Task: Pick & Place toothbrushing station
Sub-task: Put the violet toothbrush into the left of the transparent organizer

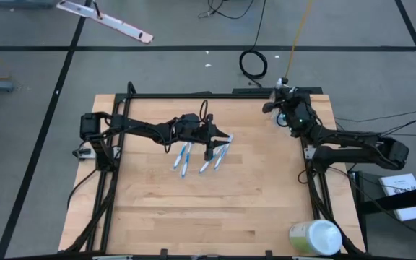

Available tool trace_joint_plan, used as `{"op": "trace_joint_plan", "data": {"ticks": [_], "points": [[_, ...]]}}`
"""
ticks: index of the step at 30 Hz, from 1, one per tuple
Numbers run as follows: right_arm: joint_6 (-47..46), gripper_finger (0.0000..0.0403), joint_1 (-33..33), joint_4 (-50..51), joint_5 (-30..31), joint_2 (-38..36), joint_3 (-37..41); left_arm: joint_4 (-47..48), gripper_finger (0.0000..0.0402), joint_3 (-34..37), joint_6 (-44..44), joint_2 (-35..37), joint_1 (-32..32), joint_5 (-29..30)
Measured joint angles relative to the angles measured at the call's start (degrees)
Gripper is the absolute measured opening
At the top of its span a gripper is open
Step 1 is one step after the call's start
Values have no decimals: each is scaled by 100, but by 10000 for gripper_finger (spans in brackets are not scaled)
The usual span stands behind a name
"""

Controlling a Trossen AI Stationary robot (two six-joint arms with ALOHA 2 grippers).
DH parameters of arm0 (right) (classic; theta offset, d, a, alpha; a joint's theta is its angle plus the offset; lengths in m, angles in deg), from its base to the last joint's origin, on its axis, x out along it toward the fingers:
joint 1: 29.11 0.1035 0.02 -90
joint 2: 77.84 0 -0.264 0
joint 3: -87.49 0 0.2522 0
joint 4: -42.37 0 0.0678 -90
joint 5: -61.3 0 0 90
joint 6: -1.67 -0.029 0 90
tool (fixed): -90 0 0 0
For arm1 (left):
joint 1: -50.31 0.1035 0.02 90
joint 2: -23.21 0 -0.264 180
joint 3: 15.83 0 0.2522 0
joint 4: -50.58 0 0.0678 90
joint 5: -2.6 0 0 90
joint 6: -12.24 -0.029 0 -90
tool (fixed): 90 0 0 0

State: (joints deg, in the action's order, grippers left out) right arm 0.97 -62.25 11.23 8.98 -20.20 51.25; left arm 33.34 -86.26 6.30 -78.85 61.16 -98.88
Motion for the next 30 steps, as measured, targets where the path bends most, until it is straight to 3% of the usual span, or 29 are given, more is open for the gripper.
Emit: {"op": "trace_joint_plan", "data": {"ticks": [8, 21, 30], "points": [[-14, 16, -507, -964, 134, 0, 718, -4, 120, 0, -56, -2, -2, 4], [-317, 15, -757, -975, 106, 174, 988, -20, 120, 0, -144, -6, -2, 15], [-677, 15, -768, -940, -44, 847, 987, -48, 120, 0, -129, -7, -2, 15]]}}
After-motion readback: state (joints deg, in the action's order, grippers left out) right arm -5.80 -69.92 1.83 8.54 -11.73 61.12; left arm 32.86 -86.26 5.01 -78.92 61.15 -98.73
